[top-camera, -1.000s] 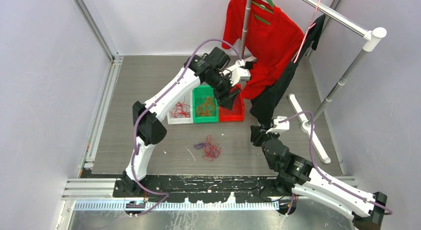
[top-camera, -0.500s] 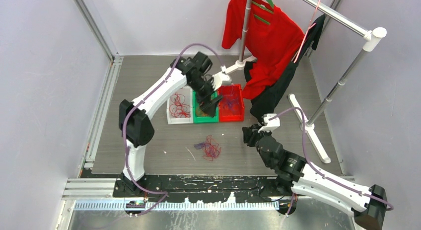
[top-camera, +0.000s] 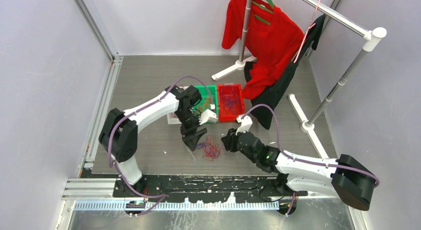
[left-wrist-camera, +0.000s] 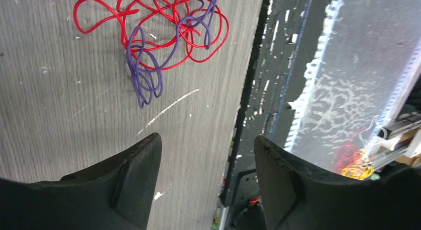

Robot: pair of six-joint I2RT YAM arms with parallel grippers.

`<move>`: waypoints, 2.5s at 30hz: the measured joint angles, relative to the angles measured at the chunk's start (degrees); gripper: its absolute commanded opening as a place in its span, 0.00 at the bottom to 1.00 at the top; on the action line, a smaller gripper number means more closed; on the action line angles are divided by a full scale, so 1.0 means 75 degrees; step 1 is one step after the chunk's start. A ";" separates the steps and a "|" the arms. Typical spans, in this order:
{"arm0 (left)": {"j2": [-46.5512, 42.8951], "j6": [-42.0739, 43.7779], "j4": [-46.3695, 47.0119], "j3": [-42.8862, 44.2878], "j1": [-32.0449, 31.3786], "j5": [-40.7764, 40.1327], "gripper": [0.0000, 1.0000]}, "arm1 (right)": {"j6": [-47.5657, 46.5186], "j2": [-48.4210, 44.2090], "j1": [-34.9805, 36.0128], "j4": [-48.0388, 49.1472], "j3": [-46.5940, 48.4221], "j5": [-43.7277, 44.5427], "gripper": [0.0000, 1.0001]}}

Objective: Untangle the cables

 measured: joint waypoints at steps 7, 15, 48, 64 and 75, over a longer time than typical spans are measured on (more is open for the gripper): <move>0.0131 0.0117 0.1128 -0.0513 -0.0481 -0.0391 0.65 | 0.0361 0.0178 0.0000 0.0688 -0.0265 -0.0201 0.35; 0.0484 0.0326 0.2238 -0.1198 -0.0548 -0.0548 0.47 | 0.0627 -0.0425 0.0000 0.0667 -0.0452 -0.0219 0.35; -0.1670 0.0647 0.0289 -0.0323 -0.0551 -0.0580 0.00 | 0.0297 0.2742 0.0000 0.2151 0.0402 -0.1358 0.44; -0.2824 0.0271 -0.1215 0.2495 -0.0551 -0.0863 0.00 | 0.0221 0.2463 0.0152 0.2285 0.0003 -0.1198 0.19; -0.3249 0.0032 -0.1102 0.2014 -0.0568 -0.1282 0.00 | -0.0455 -0.0933 0.0236 0.1128 -0.0032 -0.1005 0.74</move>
